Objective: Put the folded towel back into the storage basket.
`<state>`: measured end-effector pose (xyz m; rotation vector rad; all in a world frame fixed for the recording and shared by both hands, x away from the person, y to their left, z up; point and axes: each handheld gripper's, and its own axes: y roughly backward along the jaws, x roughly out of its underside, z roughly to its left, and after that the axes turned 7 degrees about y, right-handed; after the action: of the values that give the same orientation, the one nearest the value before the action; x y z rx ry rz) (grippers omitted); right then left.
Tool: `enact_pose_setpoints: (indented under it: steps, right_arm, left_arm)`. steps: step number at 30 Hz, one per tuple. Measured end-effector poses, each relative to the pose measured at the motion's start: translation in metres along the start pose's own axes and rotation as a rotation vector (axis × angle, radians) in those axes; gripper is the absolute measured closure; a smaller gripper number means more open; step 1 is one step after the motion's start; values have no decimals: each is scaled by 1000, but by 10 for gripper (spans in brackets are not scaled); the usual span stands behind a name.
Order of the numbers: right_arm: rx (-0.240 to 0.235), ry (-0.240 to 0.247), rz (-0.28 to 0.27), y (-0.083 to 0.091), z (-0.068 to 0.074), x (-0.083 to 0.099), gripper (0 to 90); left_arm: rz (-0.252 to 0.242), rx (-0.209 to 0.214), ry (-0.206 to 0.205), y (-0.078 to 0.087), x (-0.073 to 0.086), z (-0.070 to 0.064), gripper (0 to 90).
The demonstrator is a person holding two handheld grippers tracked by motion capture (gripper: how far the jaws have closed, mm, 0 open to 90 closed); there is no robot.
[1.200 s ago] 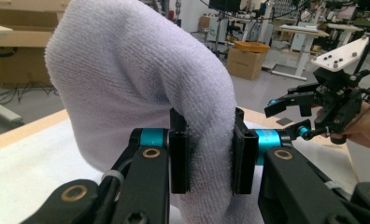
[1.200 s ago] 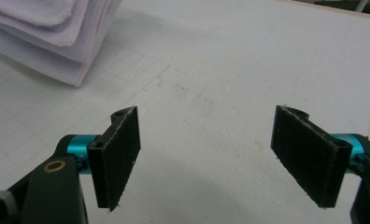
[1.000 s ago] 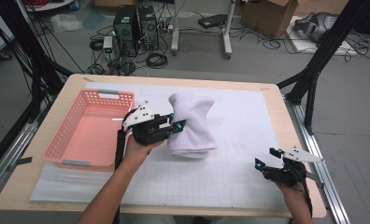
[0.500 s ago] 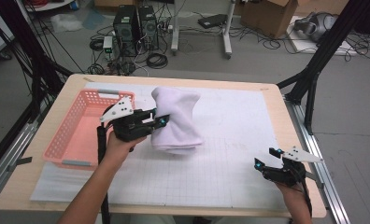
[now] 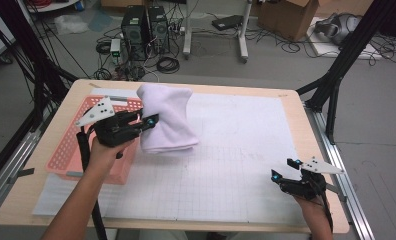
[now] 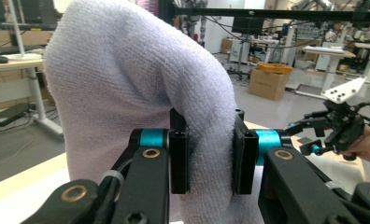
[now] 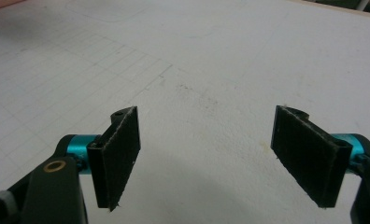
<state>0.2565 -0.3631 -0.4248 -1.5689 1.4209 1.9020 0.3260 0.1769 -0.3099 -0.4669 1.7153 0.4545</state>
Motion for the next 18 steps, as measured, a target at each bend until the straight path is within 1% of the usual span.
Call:
enact_pose_setpoints:
  steps: [2,8,13,18]
  right_arm:
    - [0,-1,0,0,0,0,228]
    - [2,-4,-6,1,-2,0,228]
    - [2,-9,-2,1,-1,0,228]
    - [5,-3,-3,0,-1,0,228]
  left_arm:
    - [-2,-14,-1,7,-3,3,736]
    - [-16,-36,2,25,-10,12,736]
    - [-33,-46,0,39,-19,17,736]
    - [-37,-58,1,52,-27,24,736]
